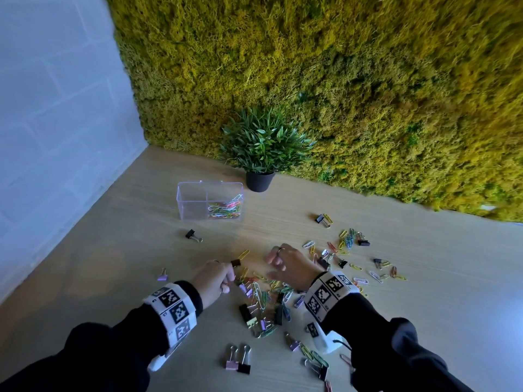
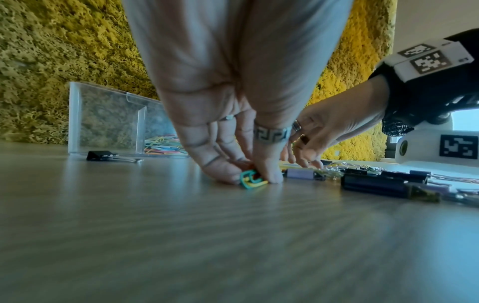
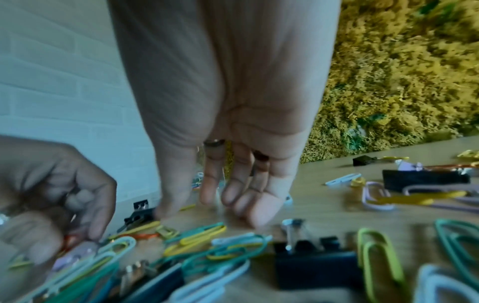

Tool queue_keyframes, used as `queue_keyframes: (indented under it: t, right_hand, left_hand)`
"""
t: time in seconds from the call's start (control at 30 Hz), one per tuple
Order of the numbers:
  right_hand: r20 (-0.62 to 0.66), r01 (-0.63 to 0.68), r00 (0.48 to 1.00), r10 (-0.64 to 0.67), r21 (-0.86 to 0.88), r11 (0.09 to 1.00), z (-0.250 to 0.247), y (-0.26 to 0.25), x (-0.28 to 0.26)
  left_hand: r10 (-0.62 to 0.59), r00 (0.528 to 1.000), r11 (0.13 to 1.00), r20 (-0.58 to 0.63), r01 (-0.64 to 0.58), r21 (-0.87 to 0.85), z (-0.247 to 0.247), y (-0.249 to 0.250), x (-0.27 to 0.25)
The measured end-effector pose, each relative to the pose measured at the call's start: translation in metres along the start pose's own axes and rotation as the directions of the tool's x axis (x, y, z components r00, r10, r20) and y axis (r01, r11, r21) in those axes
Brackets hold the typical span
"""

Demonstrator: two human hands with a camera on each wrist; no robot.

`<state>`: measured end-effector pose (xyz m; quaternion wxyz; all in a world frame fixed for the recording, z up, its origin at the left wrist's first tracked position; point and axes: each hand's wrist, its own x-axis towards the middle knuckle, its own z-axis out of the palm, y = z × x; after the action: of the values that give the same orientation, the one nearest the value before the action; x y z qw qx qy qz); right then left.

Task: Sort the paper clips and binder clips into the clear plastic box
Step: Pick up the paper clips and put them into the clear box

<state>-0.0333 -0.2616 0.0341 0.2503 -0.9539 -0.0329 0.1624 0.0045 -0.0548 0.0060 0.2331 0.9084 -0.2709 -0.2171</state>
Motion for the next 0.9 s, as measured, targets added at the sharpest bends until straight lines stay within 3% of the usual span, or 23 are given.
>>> queue_keyframes:
  t: [0.2,0.27,0.3,0.37,0.43,0.47,0.5,0.53,0.6,0.63,0.7,0.77,0.9]
  right_hand:
    - [0.145,-0.013,0.989,0.012,0.006,1.0,0.006,-0.005,-0.01]
    - [0.123,-0.018,0.992,0.016,0.018,1.0,0.011,-0.008,-0.012]
    - [0.106,-0.021,0.994,0.018,0.028,0.999,0.013,-0.008,-0.012]
    - [0.073,-0.014,0.997,0.011,0.049,0.999,0.018,-0.008,-0.013]
    - [0.047,-0.005,0.999,0.001,0.075,0.997,0.02,-0.007,-0.011]
    - [0.042,-0.001,0.999,-0.002,0.075,0.997,0.019,-0.007,-0.011]
    - [0.046,-0.005,0.999,0.002,0.07,0.998,0.019,-0.007,-0.01]
    - [0.047,-0.007,0.999,0.004,0.062,0.998,0.019,-0.006,-0.009]
    - [0.035,-0.004,0.999,0.004,0.017,1.0,0.017,-0.007,-0.01]
    - [0.026,-0.012,1.0,0.012,-0.011,1.0,0.016,-0.007,-0.012]
    - [0.03,-0.008,1.0,0.009,-0.029,1.0,0.016,-0.007,-0.015]
    - [0.033,-0.062,0.997,0.064,-0.048,0.997,0.016,-0.007,-0.018]
    - [0.051,-0.181,0.981,0.185,-0.074,0.981,0.023,-0.001,-0.023]
  left_hand:
    - [-0.035,0.999,0.999,0.04,0.036,-0.034,-0.001,-0.005,-0.005]
    - [-0.068,0.994,0.978,0.085,0.083,-0.19,-0.007,-0.007,-0.004]
    - [-0.086,0.99,0.934,0.115,0.121,-0.337,-0.011,-0.007,-0.003]
    - [-0.126,0.976,0.732,0.175,0.211,-0.647,-0.022,0.001,-0.004]
    - [-0.142,0.961,0.535,0.239,0.278,-0.798,-0.028,0.01,-0.002]
    - [-0.137,0.96,0.517,0.245,0.281,-0.809,-0.028,0.014,0.0]
    - [-0.134,0.966,0.577,0.222,0.259,-0.775,-0.028,0.019,0.003]
    - [-0.124,0.976,0.7,0.178,0.214,-0.681,-0.026,0.024,0.008]
    - [-0.046,0.997,0.926,0.061,0.066,-0.372,-0.02,0.034,0.016]
    - [0.024,1.0,0.978,0.015,-0.02,-0.209,-0.017,0.037,0.019]
    - [0.15,0.989,0.988,0.014,-0.15,0.023,-0.01,0.04,0.022]
    - [0.2,0.978,0.953,0.064,-0.21,0.219,-0.004,0.04,0.024]
    - [0.242,0.965,0.884,0.105,-0.264,0.386,-0.004,0.044,0.032]
